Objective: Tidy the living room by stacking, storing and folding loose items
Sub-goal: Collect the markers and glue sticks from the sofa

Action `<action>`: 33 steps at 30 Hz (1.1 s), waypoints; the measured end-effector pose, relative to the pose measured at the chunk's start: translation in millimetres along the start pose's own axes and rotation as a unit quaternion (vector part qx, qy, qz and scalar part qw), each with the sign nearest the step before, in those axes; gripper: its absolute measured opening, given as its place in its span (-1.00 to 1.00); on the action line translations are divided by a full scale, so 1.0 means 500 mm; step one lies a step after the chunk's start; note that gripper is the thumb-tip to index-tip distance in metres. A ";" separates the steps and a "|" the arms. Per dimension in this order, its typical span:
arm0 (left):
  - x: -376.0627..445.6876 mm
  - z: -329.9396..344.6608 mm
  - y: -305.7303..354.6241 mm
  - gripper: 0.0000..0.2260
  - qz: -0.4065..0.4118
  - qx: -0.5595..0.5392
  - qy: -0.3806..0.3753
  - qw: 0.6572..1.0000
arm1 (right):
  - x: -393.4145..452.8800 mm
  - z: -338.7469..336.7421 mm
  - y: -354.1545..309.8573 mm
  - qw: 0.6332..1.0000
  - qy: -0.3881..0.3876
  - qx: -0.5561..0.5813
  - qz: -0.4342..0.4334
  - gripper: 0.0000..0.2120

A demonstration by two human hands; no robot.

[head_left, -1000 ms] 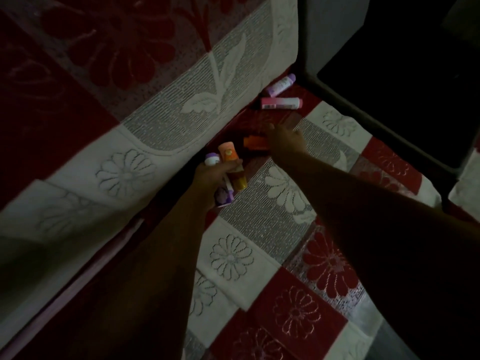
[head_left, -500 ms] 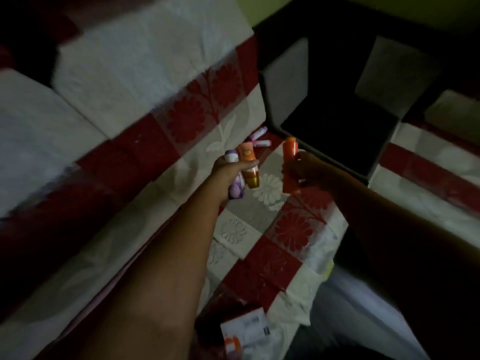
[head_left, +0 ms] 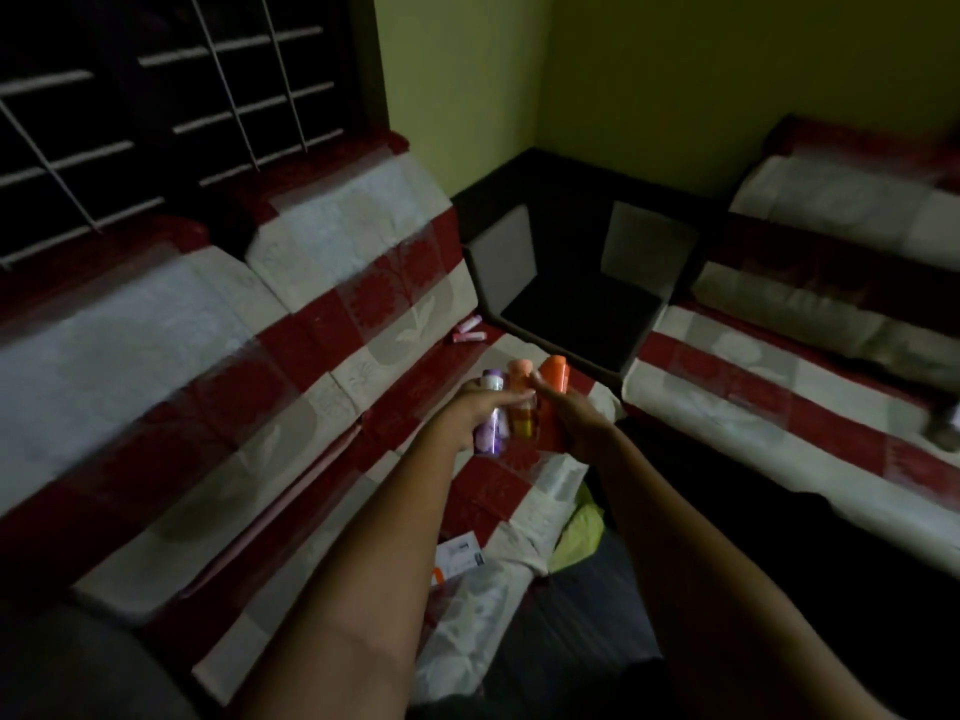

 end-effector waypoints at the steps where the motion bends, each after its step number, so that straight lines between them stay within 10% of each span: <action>1: -0.030 0.020 -0.009 -0.80 0.007 0.014 -0.011 1.000 | -0.044 -0.005 -0.009 1.000 -0.002 0.005 -0.007 -0.25; 4: -0.128 0.084 -0.031 -0.87 0.030 0.059 -0.019 0.998 | -0.162 -0.033 -0.034 0.999 0.011 0.036 -0.019 -0.49; 12: -0.324 0.247 -0.093 -0.59 0.029 0.167 -0.013 0.986 | -0.459 -0.121 -0.061 0.990 0.125 0.039 -0.054 -0.16; 18: -0.472 0.386 -0.140 -0.64 0.086 0.213 -0.047 0.972 | -0.668 -0.186 -0.074 0.967 0.212 0.087 -0.114 -0.51; 24: -0.566 0.524 -0.234 -0.70 0.110 0.305 -0.112 0.939 | -0.881 -0.255 -0.032 0.923 0.326 0.084 -0.184 -0.14; 29: -0.642 0.606 -0.372 -0.80 0.100 0.298 -0.232 0.921 | -1.113 -0.202 0.029 0.882 0.413 0.089 -0.209 -0.73; 33: -0.706 0.658 -0.483 -0.76 0.106 0.300 -0.310 0.896 | -1.283 -0.183 0.074 0.844 0.486 0.059 -0.220 -0.67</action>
Point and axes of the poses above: each hand's wrist, its own x-axis towards the middle knuckle, its own z-axis out of the palm, y = z × x, the point moved 1 cm from there along x, towards the middle knuckle, and after that the axes turned 15 degrees about -z, right-handed, at the moved point
